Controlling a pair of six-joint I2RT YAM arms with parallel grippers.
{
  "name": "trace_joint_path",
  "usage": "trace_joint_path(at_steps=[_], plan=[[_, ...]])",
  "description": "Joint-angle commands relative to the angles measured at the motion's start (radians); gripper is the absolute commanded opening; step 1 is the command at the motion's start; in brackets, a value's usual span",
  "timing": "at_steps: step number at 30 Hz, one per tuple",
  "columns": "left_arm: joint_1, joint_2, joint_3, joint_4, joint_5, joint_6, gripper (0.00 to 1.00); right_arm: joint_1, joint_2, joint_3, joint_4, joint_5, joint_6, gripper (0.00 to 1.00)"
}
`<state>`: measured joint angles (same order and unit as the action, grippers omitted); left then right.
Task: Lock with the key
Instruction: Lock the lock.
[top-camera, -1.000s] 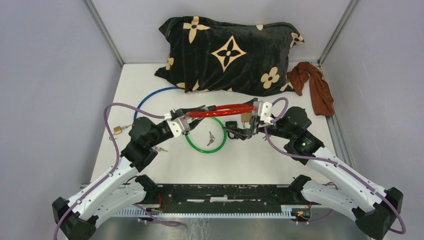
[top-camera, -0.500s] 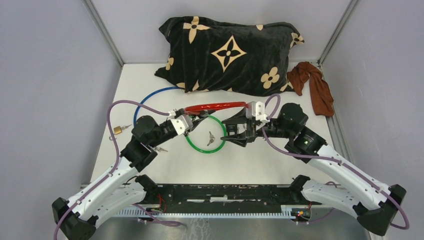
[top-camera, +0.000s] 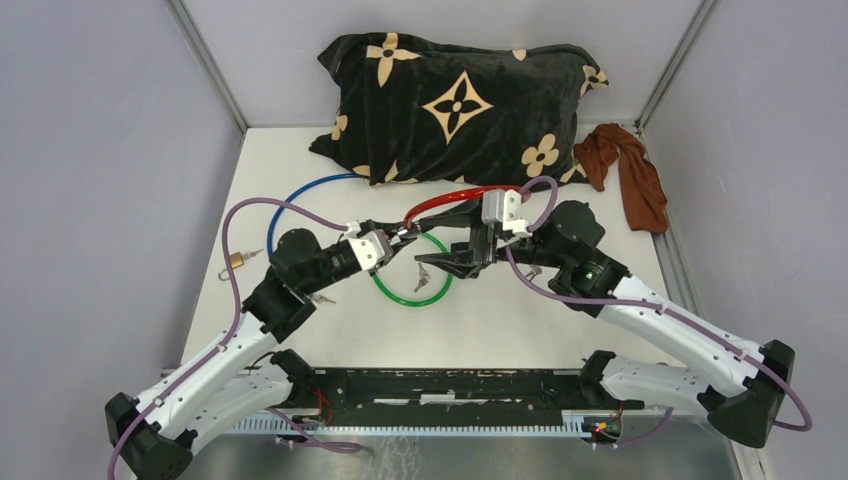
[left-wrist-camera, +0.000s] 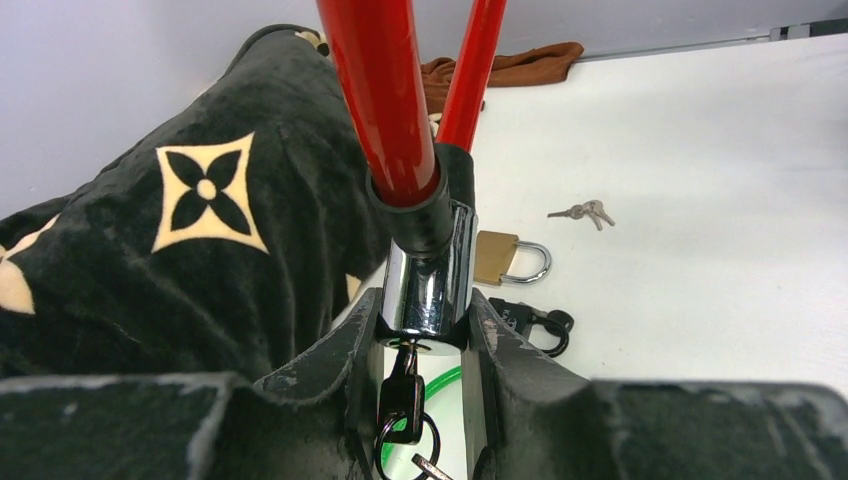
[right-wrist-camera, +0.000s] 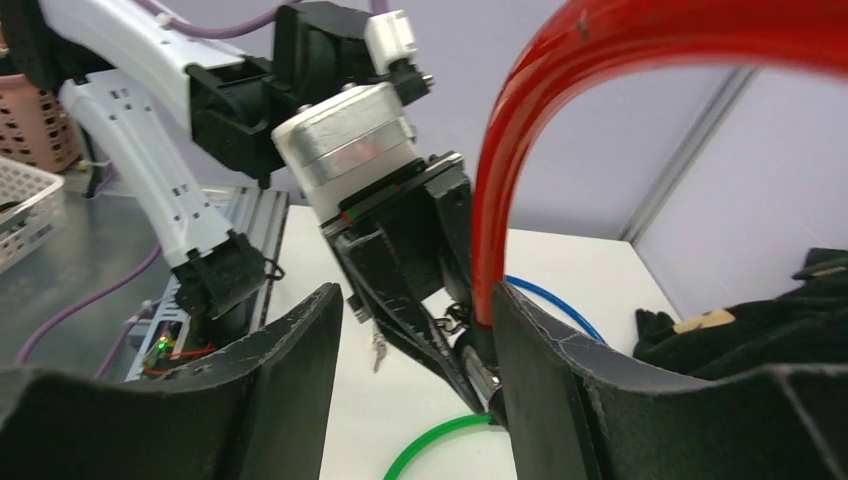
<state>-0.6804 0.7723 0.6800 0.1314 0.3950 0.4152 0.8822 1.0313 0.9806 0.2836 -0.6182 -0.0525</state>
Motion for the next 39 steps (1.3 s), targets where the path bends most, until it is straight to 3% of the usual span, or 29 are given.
trace_joint_path(at_steps=[1,8,11,13,15,17,24,31,39], plan=[[0.001,-0.014,0.054,0.059,0.013,0.066,0.02,0.006,0.013,0.016,0.098,0.125,0.027,0.62],[0.001,-0.013,0.051,0.06,0.03,0.154,0.02,0.014,0.098,0.023,0.137,0.146,0.014,0.69],[0.002,-0.012,0.053,0.06,0.033,0.183,0.02,0.015,0.121,0.006,0.186,0.127,0.003,0.67],[0.001,-0.012,0.055,0.059,0.037,0.199,0.02,0.015,0.129,-0.001,0.196,0.117,-0.014,0.54],[0.0,-0.013,0.06,0.06,0.037,0.202,0.02,0.017,0.128,-0.006,0.168,0.112,-0.052,0.31],[0.001,-0.016,0.061,0.069,0.041,0.204,0.02,0.017,0.121,-0.023,0.118,0.121,-0.109,0.17],[0.001,-0.031,0.066,0.124,0.091,0.147,0.02,0.021,0.141,-0.045,-0.035,0.067,-0.251,0.02],[0.0,-0.04,0.076,0.202,0.124,0.027,0.02,0.021,0.163,-0.048,-0.151,0.102,-0.362,0.02],[0.001,-0.054,0.064,0.005,0.169,0.122,0.02,0.021,0.115,0.037,-0.258,0.123,-0.45,0.35]])
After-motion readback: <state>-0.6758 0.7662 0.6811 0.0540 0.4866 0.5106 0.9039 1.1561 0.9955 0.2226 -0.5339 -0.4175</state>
